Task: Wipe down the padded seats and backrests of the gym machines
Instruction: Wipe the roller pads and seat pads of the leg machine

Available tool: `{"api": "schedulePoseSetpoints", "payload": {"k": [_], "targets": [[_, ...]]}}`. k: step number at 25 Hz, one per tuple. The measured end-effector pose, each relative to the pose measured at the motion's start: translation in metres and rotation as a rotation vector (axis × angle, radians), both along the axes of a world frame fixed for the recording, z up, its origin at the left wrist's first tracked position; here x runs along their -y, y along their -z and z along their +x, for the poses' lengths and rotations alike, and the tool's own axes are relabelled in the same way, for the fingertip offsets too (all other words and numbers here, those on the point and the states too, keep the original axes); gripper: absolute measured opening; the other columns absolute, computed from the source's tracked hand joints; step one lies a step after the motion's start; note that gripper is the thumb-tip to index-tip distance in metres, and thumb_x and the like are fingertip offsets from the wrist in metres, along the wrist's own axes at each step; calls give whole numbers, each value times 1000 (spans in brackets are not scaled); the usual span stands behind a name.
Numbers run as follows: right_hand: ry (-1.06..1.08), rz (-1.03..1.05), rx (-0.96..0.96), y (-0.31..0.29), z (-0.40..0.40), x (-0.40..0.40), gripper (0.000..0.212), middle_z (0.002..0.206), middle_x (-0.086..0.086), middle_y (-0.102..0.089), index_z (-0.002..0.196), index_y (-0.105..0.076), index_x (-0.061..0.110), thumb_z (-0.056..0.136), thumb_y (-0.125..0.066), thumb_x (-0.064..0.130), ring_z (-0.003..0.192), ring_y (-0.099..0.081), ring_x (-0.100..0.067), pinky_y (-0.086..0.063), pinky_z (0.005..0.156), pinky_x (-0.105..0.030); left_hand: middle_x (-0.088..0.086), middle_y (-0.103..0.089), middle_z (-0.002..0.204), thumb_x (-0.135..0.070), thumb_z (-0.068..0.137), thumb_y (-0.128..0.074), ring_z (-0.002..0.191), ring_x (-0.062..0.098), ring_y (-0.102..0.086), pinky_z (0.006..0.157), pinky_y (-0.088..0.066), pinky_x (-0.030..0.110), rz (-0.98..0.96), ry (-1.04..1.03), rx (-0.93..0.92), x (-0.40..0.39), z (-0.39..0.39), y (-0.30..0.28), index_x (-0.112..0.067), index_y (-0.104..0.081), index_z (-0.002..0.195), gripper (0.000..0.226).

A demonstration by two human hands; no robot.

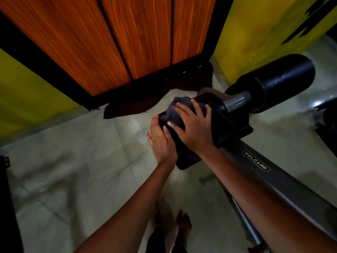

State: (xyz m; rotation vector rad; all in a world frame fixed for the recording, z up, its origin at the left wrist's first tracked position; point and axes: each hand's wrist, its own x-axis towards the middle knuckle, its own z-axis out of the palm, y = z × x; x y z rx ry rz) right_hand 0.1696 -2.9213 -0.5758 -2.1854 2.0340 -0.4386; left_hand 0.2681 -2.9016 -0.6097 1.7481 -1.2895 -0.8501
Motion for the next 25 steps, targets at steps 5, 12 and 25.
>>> {"api": "schedulePoseSetpoints", "payload": {"k": [5, 12, 25], "targets": [[275, 73, 32, -7, -46, 34, 60, 142, 8, -48, 127, -58, 27, 85, -43, 67, 139, -29, -25, -13, 109, -56, 1, -56, 116, -23, 96, -34, 107, 7, -51, 102, -39, 31, -97, 52, -95, 21, 31, -3, -6, -57, 112, 33], [-176, -106, -63, 10, 18, -19, 56, 137, 4, -53, 131, -55, 26, 84, -44, 55, 133, -40, -28, -23, 107, -62, 4, -63, 90, -21, 100, -34, 84, 12, -58, 89, -43, 30, 361, -290, -740, 55, 35, -18, -12, -59, 84, 31], [123, 22, 74, -2, -55, 12, 54, 142, 7, -47, 135, -50, 26, 90, -46, 56, 139, -29, -24, -11, 110, -58, 7, -54, 134, -26, 104, -26, 128, 24, -44, 115, 2, 48, 421, -227, -68, 45, -7, -22, -14, -49, 132, 39]]}}
